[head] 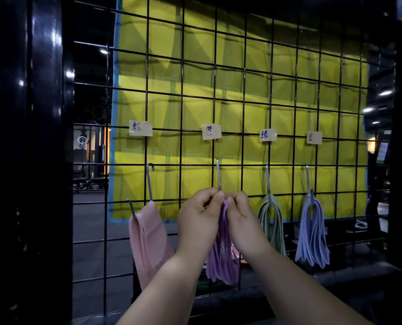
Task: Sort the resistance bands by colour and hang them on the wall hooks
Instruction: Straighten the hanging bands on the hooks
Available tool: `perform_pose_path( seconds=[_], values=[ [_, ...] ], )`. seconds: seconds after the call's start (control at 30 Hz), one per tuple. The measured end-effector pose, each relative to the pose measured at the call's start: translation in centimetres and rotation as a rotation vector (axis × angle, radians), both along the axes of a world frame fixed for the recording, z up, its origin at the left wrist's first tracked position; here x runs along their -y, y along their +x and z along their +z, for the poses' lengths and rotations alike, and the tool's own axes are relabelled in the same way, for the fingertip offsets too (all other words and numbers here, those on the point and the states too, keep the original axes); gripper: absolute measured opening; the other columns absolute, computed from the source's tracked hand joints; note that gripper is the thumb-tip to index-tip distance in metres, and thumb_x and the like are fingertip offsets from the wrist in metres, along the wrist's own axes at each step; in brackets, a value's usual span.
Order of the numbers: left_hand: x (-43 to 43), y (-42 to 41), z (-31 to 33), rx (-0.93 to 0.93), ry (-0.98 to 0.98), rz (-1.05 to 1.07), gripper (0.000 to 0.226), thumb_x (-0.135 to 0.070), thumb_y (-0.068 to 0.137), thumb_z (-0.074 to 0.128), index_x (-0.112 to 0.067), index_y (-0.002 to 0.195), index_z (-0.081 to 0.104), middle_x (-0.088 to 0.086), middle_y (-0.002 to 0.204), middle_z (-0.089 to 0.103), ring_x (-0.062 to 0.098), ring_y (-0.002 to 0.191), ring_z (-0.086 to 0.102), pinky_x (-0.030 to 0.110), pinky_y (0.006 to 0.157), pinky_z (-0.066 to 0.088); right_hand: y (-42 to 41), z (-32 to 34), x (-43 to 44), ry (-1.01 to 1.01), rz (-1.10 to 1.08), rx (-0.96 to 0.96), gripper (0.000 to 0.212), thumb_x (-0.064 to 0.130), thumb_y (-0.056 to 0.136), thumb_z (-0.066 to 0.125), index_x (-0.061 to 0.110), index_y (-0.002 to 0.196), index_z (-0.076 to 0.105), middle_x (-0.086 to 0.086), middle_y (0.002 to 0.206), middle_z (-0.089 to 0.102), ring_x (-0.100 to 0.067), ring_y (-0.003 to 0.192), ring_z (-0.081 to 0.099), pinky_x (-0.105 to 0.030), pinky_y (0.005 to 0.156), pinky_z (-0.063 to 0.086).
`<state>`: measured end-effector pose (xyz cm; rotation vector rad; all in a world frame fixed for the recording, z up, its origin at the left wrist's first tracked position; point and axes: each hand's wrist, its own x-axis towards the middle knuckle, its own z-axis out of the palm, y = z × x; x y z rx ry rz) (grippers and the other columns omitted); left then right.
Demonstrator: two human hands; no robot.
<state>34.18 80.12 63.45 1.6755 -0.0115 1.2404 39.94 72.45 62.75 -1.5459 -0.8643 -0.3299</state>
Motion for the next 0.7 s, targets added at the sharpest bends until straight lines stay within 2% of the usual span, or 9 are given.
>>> perform_pose_path(
  seconds=[0.1,0.17,0.27,0.37,0.47,0.53,0.6,0.7],
  values=[
    [-0.1,-0.3,-0.4,-0.011,-0.038,-0.003,0.022,-0.018,0.092,0.059,-0.031,0.077,0.069,-0.012,0.076,0.069,0.001,0.072,0.062,0.021,0.067,0.048,0.2,-0.3,-0.1,-0.050,-0.007,0.015,0.015,0.030,0.101,0.039,0.028,0.089,0.048,-0.004,0.098,0.062,-0.017,0.091,0.059,-0.033,0.075,0.046],
    [-0.2,-0.4,-0.8,-0.025,-0.041,0.027,0.022,-0.018,0.092,0.059,-0.030,0.077,0.069,-0.012,0.078,0.069,0.005,0.075,0.063,0.027,0.070,0.048,0.1,-0.5,0.0,-0.068,0.006,0.006,0.015,0.030,0.101,0.040,0.028,0.088,0.046,-0.001,0.098,0.060,-0.011,0.091,0.057,-0.026,0.072,0.044],
    [-0.1,-0.8,-1.1,-0.015,-0.046,0.072,0.018,-0.019,0.092,0.059,-0.027,0.080,0.070,-0.010,0.078,0.070,0.003,0.076,0.063,0.024,0.070,0.048,-0.3,-0.6,0.3,-0.070,0.047,-0.023,0.012,0.030,0.101,0.041,0.029,0.090,0.046,0.008,0.097,0.058,0.000,0.089,0.054,-0.018,0.070,0.041],
    [0.4,-1.5,-0.9,0.015,-0.047,0.118,0.019,-0.019,0.091,0.060,-0.027,0.076,0.068,-0.017,0.078,0.068,-0.003,0.074,0.061,0.008,0.059,0.041,-0.5,-0.3,0.1,-0.084,0.068,-0.011,0.012,0.029,0.101,0.041,0.023,0.096,0.050,0.007,0.095,0.059,-0.004,0.087,0.055,-0.023,0.072,0.044],
    [0.8,-2.2,-0.8,0.025,-0.037,0.152,0.024,-0.019,0.091,0.061,-0.032,0.071,0.064,-0.025,0.078,0.065,-0.012,0.071,0.058,0.005,0.059,0.040,-0.5,-0.2,-0.2,-0.100,0.052,0.037,0.015,0.027,0.100,0.042,0.016,0.098,0.053,-0.002,0.100,0.061,-0.015,0.095,0.057,-0.032,0.082,0.046],
    [0.8,-2.4,-0.8,0.030,-0.047,0.139,0.024,-0.018,0.092,0.060,-0.031,0.072,0.065,-0.027,0.077,0.065,-0.013,0.070,0.058,0.005,0.059,0.041,-0.4,-0.4,-0.5,-0.106,0.039,0.065,0.013,0.027,0.100,0.043,0.019,0.098,0.053,-0.002,0.103,0.061,-0.017,0.098,0.057,-0.035,0.085,0.047],
    [0.7,-2.4,-0.9,0.038,-0.058,0.112,0.022,-0.017,0.091,0.060,-0.029,0.073,0.067,-0.024,0.076,0.067,-0.012,0.070,0.059,0.005,0.059,0.041,-0.5,-0.6,-0.4,-0.096,0.027,0.067,0.010,0.029,0.100,0.043,0.025,0.096,0.051,0.001,0.102,0.060,-0.015,0.098,0.057,-0.033,0.086,0.047],
    [0.5,-2.0,-0.7,0.044,-0.077,0.066,0.018,-0.014,0.091,0.060,-0.019,0.078,0.070,-0.007,0.074,0.071,-0.007,0.069,0.061,0.006,0.059,0.042,-0.6,-0.8,-0.1,-0.080,0.058,-0.027,0.011,0.036,0.100,0.042,0.031,0.092,0.047,0.006,0.099,0.060,-0.011,0.096,0.058,-0.032,0.084,0.047]
  ],
)
